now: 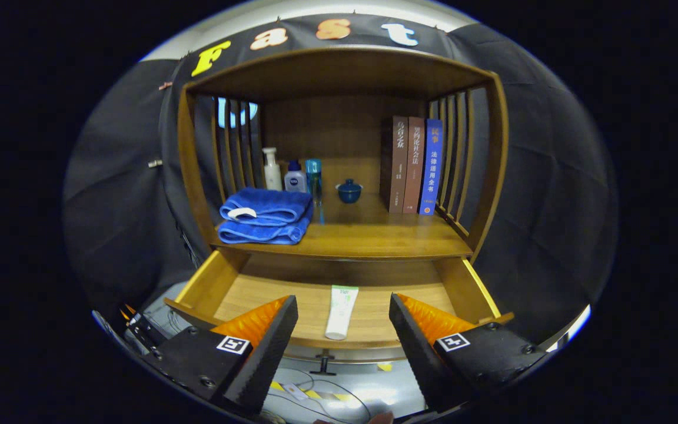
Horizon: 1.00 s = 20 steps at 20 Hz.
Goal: Pull open the drawer, take out the items inside it, and place them on the countertop above the cabinet.
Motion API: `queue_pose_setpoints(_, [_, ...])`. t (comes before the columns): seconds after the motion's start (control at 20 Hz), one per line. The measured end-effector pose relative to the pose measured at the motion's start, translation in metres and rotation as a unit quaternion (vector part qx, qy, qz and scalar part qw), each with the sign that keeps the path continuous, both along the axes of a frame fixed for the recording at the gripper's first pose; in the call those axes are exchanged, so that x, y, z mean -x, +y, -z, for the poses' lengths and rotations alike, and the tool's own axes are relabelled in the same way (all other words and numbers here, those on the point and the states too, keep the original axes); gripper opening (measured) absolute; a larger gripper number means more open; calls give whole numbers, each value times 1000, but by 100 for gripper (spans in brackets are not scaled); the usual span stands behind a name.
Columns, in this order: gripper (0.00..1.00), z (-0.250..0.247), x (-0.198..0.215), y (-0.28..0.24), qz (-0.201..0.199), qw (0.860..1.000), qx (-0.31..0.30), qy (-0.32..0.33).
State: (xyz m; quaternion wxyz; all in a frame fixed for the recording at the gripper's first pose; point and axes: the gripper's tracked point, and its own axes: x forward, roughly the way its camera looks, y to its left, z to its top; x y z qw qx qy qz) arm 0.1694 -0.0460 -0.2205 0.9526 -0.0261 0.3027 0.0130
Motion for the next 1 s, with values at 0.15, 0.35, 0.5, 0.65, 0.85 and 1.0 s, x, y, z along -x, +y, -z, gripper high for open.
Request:
queue_pose_setpoints(0.15, [100, 28, -27, 0, 4, 997, 4, 81])
queue_pose_setpoints(0.35, [100, 75, -46, -6, 16, 979, 0, 203])
queue_pose_setpoints(0.5, [99, 94, -67, -10, 19, 970, 11, 244])
queue_pose_setpoints(0.65, [100, 119, -79, -1, 25, 958, -8, 284])
queue_pose_setpoints(0.85, [100, 153, -78, 4, 30, 944, -7, 327])
queue_pose_setpoints(1.0, [100, 171, -76, 4, 43, 935, -12, 352])
